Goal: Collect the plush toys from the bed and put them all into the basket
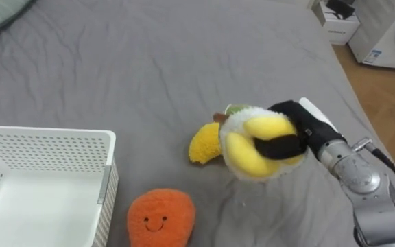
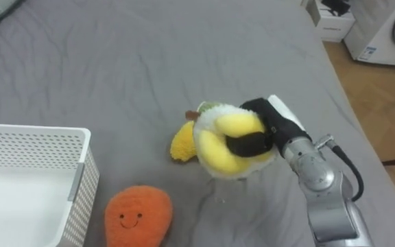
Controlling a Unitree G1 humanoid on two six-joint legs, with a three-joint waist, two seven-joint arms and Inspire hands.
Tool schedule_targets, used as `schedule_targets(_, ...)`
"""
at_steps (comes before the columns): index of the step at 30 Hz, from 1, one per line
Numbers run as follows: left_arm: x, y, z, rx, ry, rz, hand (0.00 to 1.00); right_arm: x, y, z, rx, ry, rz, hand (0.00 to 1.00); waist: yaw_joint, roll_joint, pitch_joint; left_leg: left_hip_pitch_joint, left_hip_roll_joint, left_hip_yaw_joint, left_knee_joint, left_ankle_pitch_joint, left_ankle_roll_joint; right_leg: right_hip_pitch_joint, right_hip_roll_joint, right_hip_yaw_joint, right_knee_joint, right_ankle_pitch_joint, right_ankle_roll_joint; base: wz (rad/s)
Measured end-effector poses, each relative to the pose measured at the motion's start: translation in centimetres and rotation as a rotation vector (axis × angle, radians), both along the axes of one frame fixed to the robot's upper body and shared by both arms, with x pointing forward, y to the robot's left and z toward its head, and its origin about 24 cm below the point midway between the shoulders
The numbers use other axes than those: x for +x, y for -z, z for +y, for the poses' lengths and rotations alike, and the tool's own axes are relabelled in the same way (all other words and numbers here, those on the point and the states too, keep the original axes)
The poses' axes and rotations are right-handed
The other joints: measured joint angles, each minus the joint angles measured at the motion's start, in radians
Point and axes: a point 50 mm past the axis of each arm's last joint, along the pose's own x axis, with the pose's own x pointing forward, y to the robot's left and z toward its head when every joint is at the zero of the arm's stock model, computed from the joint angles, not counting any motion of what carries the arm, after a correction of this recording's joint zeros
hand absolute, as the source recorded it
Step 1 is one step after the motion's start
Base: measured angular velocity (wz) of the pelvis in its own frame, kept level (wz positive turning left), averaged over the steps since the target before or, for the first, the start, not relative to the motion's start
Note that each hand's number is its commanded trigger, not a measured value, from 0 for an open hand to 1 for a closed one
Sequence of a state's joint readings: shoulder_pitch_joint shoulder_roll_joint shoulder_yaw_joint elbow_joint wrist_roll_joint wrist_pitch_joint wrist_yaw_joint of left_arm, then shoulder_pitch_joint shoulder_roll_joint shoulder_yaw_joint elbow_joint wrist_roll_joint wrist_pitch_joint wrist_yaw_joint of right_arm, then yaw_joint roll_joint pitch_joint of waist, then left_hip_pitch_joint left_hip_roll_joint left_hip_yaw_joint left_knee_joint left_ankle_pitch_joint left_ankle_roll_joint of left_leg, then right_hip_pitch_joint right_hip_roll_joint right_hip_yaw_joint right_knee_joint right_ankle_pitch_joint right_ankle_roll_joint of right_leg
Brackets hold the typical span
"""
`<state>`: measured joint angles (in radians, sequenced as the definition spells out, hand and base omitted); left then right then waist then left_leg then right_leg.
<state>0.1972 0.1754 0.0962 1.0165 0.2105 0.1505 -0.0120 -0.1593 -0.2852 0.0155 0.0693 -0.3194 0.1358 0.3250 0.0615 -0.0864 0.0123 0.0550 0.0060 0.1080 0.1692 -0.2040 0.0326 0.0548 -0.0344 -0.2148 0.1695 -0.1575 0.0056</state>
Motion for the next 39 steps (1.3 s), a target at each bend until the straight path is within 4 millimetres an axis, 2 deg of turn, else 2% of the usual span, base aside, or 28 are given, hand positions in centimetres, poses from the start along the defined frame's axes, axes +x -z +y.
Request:
schedule_targets(2, 0.0, 0.0, 0.0, 0.001, 0.001, -0.003, 0.00, 0.3, -1.2, 0.5, 0.012, -0.022, -0.045, 0.94, 0.002, -0.002, -0.0012, -0.005, -0.001, -0.005, 0.001, 0.000, 0.000, 0.000, 0.000, -0.007, -0.002, -0.001, 0.002, 0.11)
schedule_targets(4, 0.3, -0.1, 0.0, 0.001, 0.003, -0.011, 0.00, 1.1, -2.4, 0.9, 0.017, -0.037, -0.085, 0.93, 0.022, -0.002, -0.0018, -0.007, -0.003, -0.014, 0.002, 0.000, 0.000, 0.000, 0.000, -0.011, -0.002, -0.001, 0.002, 0.06)
schedule_targets(6, 0.4, -0.1, 0.0, 0.002, 0.005, -0.018, 0.00, 1.4, -2.8, 1.0, 0.016, -0.036, -0.093, 0.93, 0.031, -0.003, -0.0027, -0.007, -0.003, -0.024, 0.003, 0.001, 0.001, 0.003, 0.000, -0.015, 0.001, -0.001, 0.002, 0.16)
schedule_targets(11, 1.2, -0.3, -0.1, 0.000, 0.014, -0.047, 0.00, 1.8, -3.0, 2.2, 0.009, -0.077, -0.080, 0.94, 0.083, -0.005, -0.0019, 0.008, -0.003, -0.040, 0.009, 0.001, 0.000, 0.023, -0.001, -0.019, -0.002, -0.002, 0.003, 0.11)
schedule_targets(12, 1.3, -0.3, -0.1, -0.001, 0.015, -0.052, 0.00, 1.9, -3.0, 2.6, 0.005, -0.100, -0.075, 0.94, 0.093, -0.005, 0.0004, 0.007, -0.004, -0.050, 0.012, 0.001, 0.000, 0.030, -0.002, -0.034, -0.002, -0.002, 0.003, 0.17)
schedule_targets(16, 2.1, -0.5, -0.2, -0.010, 0.025, -0.081, 0.00, 2.4, -3.2, 3.8, -0.005, -0.155, -0.061, 0.94, 0.129, -0.009, 0.0008, -0.011, -0.011, -0.083, 0.025, 0.001, -0.001, 0.033, -0.008, -0.054, 0.000, -0.003, 0.005, 0.19)
schedule_targets(20, 2.7, -0.6, -0.3, -0.016, 0.029, -0.094, 0.00, 3.3, -3.8, 4.7, -0.035, -0.161, -0.058, 0.95, 0.150, -0.014, 0.0032, -0.036, -0.023, -0.124, 0.035, 0.010, 0.000, 0.032, -0.015, -0.096, -0.001, -0.006, 0.010, 0.34)
schedule_targets(25, 3.0, -0.6, -0.3, -0.009, 0.018, -0.093, 0.00, 4.0, -4.6, 7.2, -0.060, -0.221, -0.061, 0.95, 0.228, -0.033, -0.0026, -0.063, -0.035, -0.167, 0.038, 0.012, 0.001, 0.027, -0.018, -0.123, -0.013, -0.012, 0.014, 0.23)
schedule_targets(27, 3.3, -0.6, -0.3, -0.011, 0.016, -0.093, 0.00, 4.2, -5.0, 8.1, -0.064, -0.255, -0.069, 0.95, 0.246, -0.035, -0.0021, -0.078, -0.040, -0.192, 0.047, 0.013, 0.002, 0.028, -0.021, -0.147, -0.019, -0.012, 0.014, 0.39)
schedule_targets(30, 3.3, -0.5, -0.3, -0.012, 0.009, -0.084, 0.00, 4.6, -5.6, 9.2, -0.056, -0.284, -0.080, 0.94, 0.285, -0.038, 0.0019, -0.081, -0.052, -0.214, 0.055, 0.016, 0.003, 0.032, -0.023, -0.152, -0.023, -0.012, 0.015, 0.25)
schedule_targets(34, 2.7, -0.4, -0.5, -0.017, -0.008, -0.066, 0.00, 5.3, -5.5, 9.6, -0.058, -0.280, -0.067, 0.91, 0.308, -0.039, 0.0060, -0.083, -0.062, -0.252, 0.052, 0.024, 0.006, 0.050, -0.030, -0.163, -0.031, -0.012, 0.015, 0.26)
schedule_targets(39, 2.5, -0.3, -0.5, -0.016, -0.014, -0.044, 0.00, 5.3, -4.8, 10.1, -0.062, -0.285, -0.043, 0.88, 0.331, -0.046, 0.0075, -0.095, -0.071, -0.279, 0.054, 0.033, 0.006, 0.049, -0.035, -0.177, -0.025, -0.012, 0.016, 0.17)
